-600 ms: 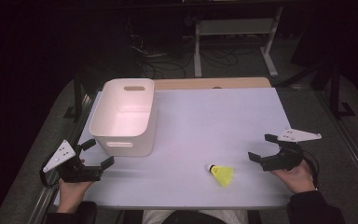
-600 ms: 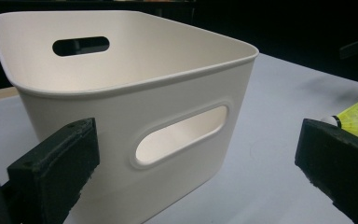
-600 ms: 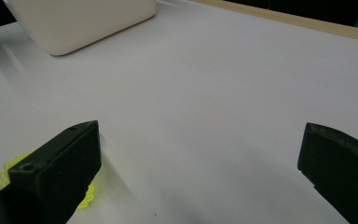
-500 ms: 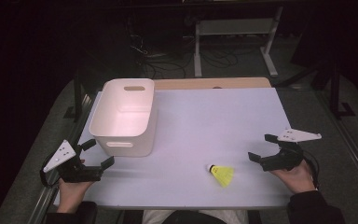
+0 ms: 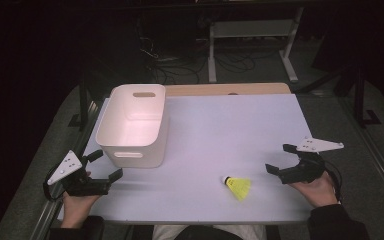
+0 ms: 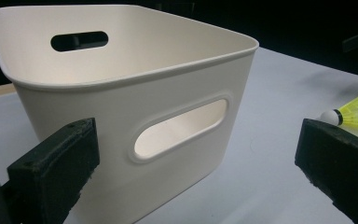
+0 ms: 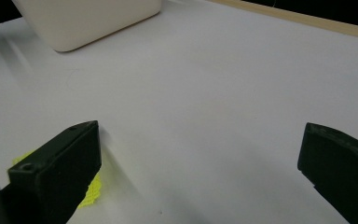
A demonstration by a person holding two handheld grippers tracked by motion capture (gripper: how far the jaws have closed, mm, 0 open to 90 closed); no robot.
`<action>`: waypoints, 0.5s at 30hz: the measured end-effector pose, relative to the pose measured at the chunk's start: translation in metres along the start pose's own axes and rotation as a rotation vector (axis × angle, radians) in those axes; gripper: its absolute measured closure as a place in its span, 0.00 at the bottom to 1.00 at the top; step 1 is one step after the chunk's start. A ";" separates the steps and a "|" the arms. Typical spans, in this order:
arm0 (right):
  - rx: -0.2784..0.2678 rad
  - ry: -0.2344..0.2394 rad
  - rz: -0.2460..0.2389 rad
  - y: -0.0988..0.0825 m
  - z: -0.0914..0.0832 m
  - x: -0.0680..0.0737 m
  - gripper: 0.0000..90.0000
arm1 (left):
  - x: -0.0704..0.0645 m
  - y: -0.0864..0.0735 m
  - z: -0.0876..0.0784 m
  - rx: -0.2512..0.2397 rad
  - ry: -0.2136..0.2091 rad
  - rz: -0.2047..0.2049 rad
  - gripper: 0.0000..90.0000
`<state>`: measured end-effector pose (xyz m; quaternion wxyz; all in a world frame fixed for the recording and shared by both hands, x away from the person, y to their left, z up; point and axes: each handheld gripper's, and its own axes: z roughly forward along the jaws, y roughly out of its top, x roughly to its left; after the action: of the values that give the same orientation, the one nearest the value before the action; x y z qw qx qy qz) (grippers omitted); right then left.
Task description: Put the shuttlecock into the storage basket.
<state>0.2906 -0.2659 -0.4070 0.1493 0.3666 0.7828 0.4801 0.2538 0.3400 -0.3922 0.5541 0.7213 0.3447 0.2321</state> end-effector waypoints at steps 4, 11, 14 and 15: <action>0.003 -0.007 0.001 0.001 -0.001 0.001 0.00 | 0.000 0.000 0.000 -0.002 -0.002 -0.001 0.00; 0.001 -0.028 -0.016 0.005 -0.004 0.001 0.00 | 0.000 0.000 -0.001 0.001 0.002 -0.001 0.00; 0.008 -0.018 -0.002 0.008 -0.006 0.000 0.00 | 0.000 -0.001 -0.001 0.002 0.005 -0.001 0.00; 0.011 -0.018 -0.001 0.009 -0.007 -0.001 0.00 | 0.000 -0.001 -0.001 0.002 0.007 -0.001 0.00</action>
<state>0.2908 -0.2682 -0.3965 0.1548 0.3713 0.7842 0.4725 0.2529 0.3404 -0.3924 0.5522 0.7209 0.3474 0.2338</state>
